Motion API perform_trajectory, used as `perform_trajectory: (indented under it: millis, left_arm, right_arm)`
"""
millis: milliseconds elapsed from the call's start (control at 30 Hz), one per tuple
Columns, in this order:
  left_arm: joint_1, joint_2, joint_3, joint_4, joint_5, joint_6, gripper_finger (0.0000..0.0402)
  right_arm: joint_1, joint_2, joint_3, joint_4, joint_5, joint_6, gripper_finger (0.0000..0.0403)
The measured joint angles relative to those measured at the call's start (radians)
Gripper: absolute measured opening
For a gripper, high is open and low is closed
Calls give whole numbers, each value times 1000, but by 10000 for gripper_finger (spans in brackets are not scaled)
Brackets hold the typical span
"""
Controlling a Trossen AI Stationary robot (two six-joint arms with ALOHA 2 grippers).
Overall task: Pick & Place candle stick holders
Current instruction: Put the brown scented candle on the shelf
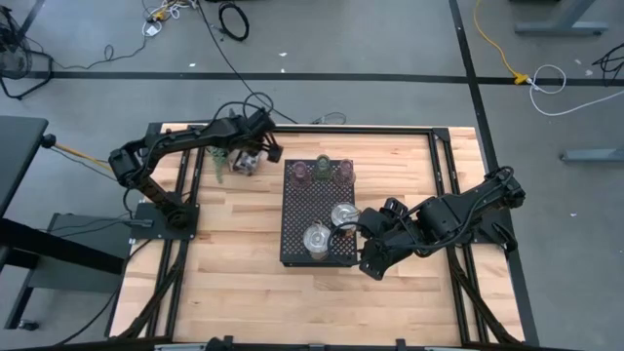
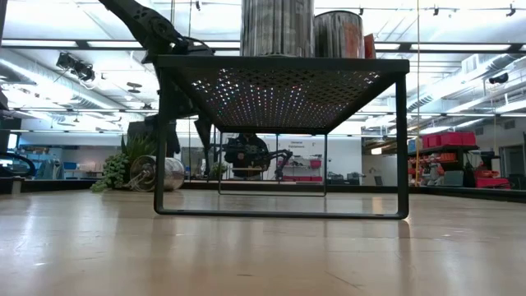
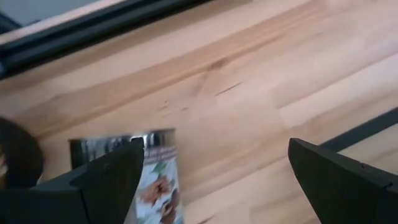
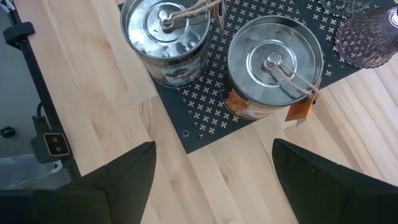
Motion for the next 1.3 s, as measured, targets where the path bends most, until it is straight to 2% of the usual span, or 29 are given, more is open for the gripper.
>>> perform_trajectory:
  millis: [133, 233, 367, 800, 1100, 1300]
  left_arm:
    - [-1, 0, 0, 42, 17, 3, 399]
    - [0, 0, 0, 40, 103, 9, 399]
    - [-1, 0, 0, 17, 129, 75, 399]
    - [1, 0, -1, -126, 22, 128, 399]
    - [13, 0, -30, -224, -33, 91, 399]
    - [36, 0, -106, -162, -22, 78, 399]
  right_arm:
    - [0, 0, 0, 0, 0, 0, 318]
    - [0, 0, 0, -3, 0, 0, 318]
    - [0, 0, 0, -8, 0, 0, 318]
    - [0, 0, 0, -15, 9, 0, 318]
    - [0, 0, 0, -18, 9, 0, 318]
    - [0, 0, 0, -16, 12, -6, 318]
